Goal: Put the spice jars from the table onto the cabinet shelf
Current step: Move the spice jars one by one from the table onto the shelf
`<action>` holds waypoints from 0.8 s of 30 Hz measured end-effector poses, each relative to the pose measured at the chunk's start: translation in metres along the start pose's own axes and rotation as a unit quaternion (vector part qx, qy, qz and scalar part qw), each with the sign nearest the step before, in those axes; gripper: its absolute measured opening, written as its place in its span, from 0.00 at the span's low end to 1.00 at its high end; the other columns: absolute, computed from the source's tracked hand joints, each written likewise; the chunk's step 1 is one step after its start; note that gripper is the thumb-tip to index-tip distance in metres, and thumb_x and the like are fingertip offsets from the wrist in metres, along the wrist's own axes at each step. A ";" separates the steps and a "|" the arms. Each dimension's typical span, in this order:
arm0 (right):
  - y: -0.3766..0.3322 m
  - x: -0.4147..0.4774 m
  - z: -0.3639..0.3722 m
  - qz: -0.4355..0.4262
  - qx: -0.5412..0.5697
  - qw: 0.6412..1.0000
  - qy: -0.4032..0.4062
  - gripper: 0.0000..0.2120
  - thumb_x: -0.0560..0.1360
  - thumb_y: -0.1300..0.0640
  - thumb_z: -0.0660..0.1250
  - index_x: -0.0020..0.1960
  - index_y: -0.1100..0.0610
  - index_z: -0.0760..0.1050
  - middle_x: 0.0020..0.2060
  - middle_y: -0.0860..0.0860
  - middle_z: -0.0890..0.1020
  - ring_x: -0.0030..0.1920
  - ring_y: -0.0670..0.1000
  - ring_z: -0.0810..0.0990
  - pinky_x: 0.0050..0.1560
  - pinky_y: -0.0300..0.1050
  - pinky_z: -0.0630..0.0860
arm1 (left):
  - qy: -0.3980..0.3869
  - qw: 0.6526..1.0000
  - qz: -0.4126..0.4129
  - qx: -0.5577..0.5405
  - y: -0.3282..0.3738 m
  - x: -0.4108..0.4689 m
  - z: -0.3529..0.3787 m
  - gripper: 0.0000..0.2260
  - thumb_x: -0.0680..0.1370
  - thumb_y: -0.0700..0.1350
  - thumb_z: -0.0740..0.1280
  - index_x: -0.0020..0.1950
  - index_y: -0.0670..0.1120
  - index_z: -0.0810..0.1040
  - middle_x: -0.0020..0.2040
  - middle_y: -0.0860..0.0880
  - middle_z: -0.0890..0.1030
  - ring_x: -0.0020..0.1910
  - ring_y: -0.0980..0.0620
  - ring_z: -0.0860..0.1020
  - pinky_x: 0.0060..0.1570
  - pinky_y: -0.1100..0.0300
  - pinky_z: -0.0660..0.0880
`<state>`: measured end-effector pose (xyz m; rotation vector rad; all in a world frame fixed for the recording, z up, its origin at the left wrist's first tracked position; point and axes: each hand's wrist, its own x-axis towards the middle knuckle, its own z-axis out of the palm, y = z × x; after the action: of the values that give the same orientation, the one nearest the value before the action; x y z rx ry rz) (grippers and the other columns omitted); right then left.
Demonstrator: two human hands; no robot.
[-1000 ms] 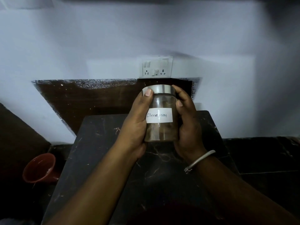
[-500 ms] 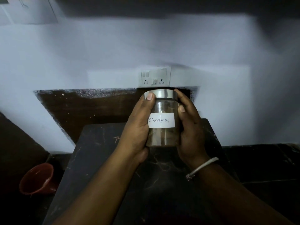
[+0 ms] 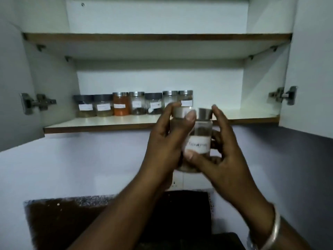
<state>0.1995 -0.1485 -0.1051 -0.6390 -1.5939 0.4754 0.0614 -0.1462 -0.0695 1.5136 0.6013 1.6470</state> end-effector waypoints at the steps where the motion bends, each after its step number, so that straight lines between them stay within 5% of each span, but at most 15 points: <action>1: -0.002 0.018 -0.005 -0.014 0.003 1.000 0.003 0.44 0.68 0.46 0.78 0.74 0.26 0.57 0.64 0.41 0.80 0.59 0.40 0.82 0.45 0.37 0.83 | -0.012 1.000 0.004 0.008 0.007 0.017 0.003 0.16 0.79 0.52 0.72 0.65 0.52 0.78 0.57 0.44 0.86 0.54 0.42 0.86 0.45 0.47 0.83; 4: 0.001 0.069 -0.018 -0.015 0.007 1.000 -0.001 0.43 0.73 0.54 0.78 0.78 0.34 0.57 0.66 0.47 0.79 0.60 0.44 0.82 0.47 0.37 0.83 | -0.037 0.996 0.022 0.077 0.018 0.072 0.003 0.14 0.81 0.58 0.67 0.63 0.52 0.78 0.57 0.43 0.85 0.52 0.45 0.86 0.43 0.50 0.84; 8: 0.029 0.139 -0.032 0.021 -0.050 0.998 0.038 0.44 0.73 0.54 0.78 0.79 0.38 0.55 0.66 0.51 0.78 0.60 0.51 0.82 0.49 0.46 0.84 | 0.030 0.966 0.011 0.257 0.003 0.147 -0.024 0.25 0.82 0.67 0.55 0.76 0.58 0.71 0.71 0.48 0.78 0.68 0.45 0.78 0.65 0.45 0.75; 12: 0.073 0.209 -0.051 0.073 -0.108 0.990 0.050 0.45 0.71 0.55 0.79 0.77 0.41 0.55 0.59 0.50 0.79 0.57 0.51 0.82 0.48 0.51 0.86 | -0.005 0.763 -0.008 0.646 -0.050 0.182 -0.076 0.25 0.84 0.64 0.51 0.76 0.55 0.72 0.72 0.45 0.78 0.70 0.40 0.75 0.69 0.42 0.71; 15: 0.110 0.260 -0.056 0.138 -0.134 0.981 0.026 0.51 0.71 0.60 0.79 0.80 0.46 0.49 0.62 0.55 0.78 0.60 0.58 0.82 0.55 0.59 0.84 | 0.038 0.682 -0.013 0.730 -0.094 0.185 -0.092 0.22 0.82 0.60 0.51 0.60 0.54 0.82 0.58 0.45 0.84 0.58 0.40 0.80 0.53 0.50 0.74; 19: 0.149 0.308 -0.051 0.180 -0.241 0.954 -0.004 0.49 0.72 0.62 0.78 0.80 0.53 0.47 0.56 0.55 0.76 0.58 0.59 0.79 0.45 0.54 0.84 | 0.067 0.667 0.058 0.740 -0.111 0.197 -0.098 0.20 0.79 0.58 0.55 0.49 0.52 0.84 0.48 0.49 0.84 0.48 0.44 0.81 0.42 0.55 0.69; 24: 0.183 0.344 -0.048 0.242 -0.307 0.920 -0.014 0.41 0.74 0.62 0.76 0.77 0.59 0.53 0.65 0.60 0.74 0.61 0.61 0.78 0.54 0.57 0.83 | 0.066 0.654 0.090 0.748 -0.119 0.205 -0.107 0.20 0.79 0.58 0.54 0.50 0.54 0.85 0.48 0.49 0.84 0.46 0.45 0.81 0.38 0.57 0.68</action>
<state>0.2518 0.2098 0.0449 -1.5317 -1.6085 0.3330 -0.0068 0.1050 -0.0611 2.5450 2.3378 1.2277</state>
